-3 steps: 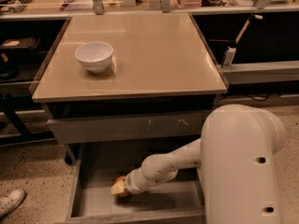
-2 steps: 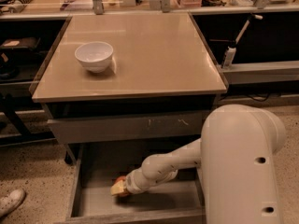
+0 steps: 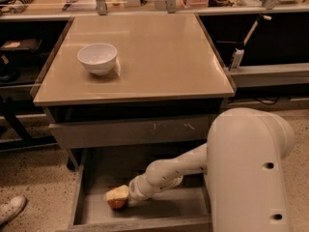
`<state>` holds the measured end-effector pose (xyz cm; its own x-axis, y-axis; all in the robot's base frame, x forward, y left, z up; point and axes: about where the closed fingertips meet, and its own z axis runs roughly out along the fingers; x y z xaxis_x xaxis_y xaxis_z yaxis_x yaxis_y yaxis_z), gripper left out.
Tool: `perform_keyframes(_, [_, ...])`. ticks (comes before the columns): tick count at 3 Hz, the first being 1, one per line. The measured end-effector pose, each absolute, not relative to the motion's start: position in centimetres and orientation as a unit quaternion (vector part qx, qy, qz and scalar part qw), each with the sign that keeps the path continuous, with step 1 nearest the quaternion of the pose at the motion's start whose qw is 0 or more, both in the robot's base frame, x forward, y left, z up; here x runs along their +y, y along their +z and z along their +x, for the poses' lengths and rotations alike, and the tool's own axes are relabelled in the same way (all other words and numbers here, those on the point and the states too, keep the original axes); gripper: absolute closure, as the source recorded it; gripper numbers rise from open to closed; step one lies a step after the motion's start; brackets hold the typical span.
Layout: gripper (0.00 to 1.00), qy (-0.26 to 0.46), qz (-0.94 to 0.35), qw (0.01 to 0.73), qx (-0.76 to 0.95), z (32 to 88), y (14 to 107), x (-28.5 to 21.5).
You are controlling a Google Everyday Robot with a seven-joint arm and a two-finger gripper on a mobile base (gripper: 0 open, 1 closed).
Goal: Place apple into middle drawer
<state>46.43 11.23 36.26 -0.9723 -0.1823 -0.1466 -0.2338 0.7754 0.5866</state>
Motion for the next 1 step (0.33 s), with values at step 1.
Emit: perform_keyframes(1, [0.00, 0.316, -0.111, 0.041, 0.941, 46.43, 36.26, 11.23])
